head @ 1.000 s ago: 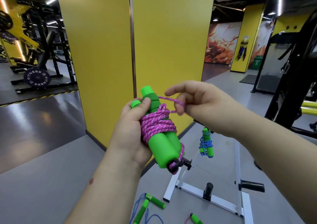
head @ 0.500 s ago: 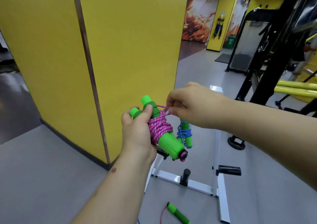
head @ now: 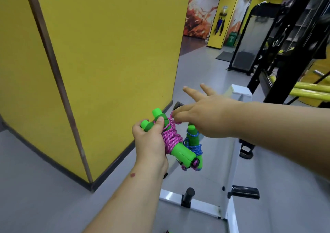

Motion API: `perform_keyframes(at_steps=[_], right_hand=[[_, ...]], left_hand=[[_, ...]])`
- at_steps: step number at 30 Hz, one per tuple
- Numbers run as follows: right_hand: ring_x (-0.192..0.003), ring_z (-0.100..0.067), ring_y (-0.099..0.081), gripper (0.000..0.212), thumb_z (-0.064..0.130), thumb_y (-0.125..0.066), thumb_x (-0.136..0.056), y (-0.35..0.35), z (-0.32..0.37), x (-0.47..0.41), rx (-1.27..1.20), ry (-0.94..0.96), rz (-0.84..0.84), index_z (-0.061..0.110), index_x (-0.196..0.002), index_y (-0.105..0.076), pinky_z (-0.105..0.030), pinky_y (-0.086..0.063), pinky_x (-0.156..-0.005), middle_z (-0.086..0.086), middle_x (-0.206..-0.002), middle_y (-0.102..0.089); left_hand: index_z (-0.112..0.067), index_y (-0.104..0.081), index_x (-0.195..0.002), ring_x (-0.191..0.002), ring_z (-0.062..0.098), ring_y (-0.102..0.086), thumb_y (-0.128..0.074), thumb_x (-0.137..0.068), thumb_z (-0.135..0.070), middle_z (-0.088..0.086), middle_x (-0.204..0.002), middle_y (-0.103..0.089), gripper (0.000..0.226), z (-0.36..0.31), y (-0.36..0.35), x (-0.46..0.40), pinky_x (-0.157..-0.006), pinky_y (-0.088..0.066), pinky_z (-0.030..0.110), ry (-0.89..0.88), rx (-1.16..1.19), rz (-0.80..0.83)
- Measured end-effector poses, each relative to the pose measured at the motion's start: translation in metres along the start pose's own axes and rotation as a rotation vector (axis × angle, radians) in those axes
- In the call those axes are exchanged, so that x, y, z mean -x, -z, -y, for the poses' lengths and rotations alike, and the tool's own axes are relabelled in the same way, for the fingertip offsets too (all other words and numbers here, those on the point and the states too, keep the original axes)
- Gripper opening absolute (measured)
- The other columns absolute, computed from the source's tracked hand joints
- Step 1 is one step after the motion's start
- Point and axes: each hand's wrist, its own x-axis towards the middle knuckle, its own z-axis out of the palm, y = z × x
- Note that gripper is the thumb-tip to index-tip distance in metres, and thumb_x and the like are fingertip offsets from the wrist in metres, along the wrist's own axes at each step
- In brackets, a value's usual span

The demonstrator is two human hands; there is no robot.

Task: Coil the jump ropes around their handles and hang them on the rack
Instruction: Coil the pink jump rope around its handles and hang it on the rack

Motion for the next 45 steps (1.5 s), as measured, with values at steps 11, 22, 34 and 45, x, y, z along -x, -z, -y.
perform_keyframes(at_steps=[11, 22, 34, 45], right_hand=[[-0.154, -0.027, 0.001, 0.026, 0.03, -0.049, -0.096, -0.037, -0.026, -0.046, -0.085, 0.026, -0.099, 0.04, -0.119, -0.048, -0.05, -0.008, -0.123, 0.026, -0.144, -0.041], [-0.062, -0.016, -0.052, 0.012, 0.026, -0.061, -0.099, -0.01, -0.017, -0.042, -1.475, -0.287, -0.154, 0.019, -0.09, -0.056, -0.035, -0.053, -0.074, 0.001, -0.061, -0.056], [-0.06, -0.014, -0.034, 0.006, 0.018, -0.072, -0.08, 0.02, -0.009, -0.028, -1.597, -0.087, -0.185, 0.017, -0.08, -0.066, -0.031, -0.029, -0.062, -0.003, -0.062, -0.038], [-0.119, -0.02, -0.047, 0.066, 0.067, -0.01, -0.091, -0.007, -0.029, -0.042, -0.273, -0.166, -0.06, 0.028, -0.093, -0.064, -0.048, -0.045, -0.097, 0.008, -0.104, -0.066]], left_hand=[[-0.025, -0.046, -0.11, -0.077, 0.026, -0.068, -0.087, -0.08, -0.013, 0.011, -0.098, -0.064, 0.052, 0.035, -0.012, -0.055, -0.075, -0.058, 0.046, -0.003, -0.047, 0.075], [-0.041, -0.054, -0.095, -0.077, 0.028, -0.067, -0.08, -0.075, -0.031, -0.003, -0.081, -0.066, 0.034, 0.016, 0.022, -0.02, -0.077, -0.056, 0.054, -0.282, -0.433, 0.393], [-0.035, -0.052, -0.101, -0.074, 0.026, -0.067, -0.083, -0.064, -0.02, 0.005, -0.093, -0.069, 0.05, 0.01, 0.036, -0.012, -0.074, -0.061, 0.056, -0.155, -0.461, 0.316], [-0.01, -0.054, -0.117, -0.062, 0.022, -0.065, -0.082, -0.073, -0.025, 0.014, -0.089, -0.066, 0.054, 0.0, 0.026, -0.035, -0.059, -0.058, 0.043, 0.202, -0.054, 0.353]])
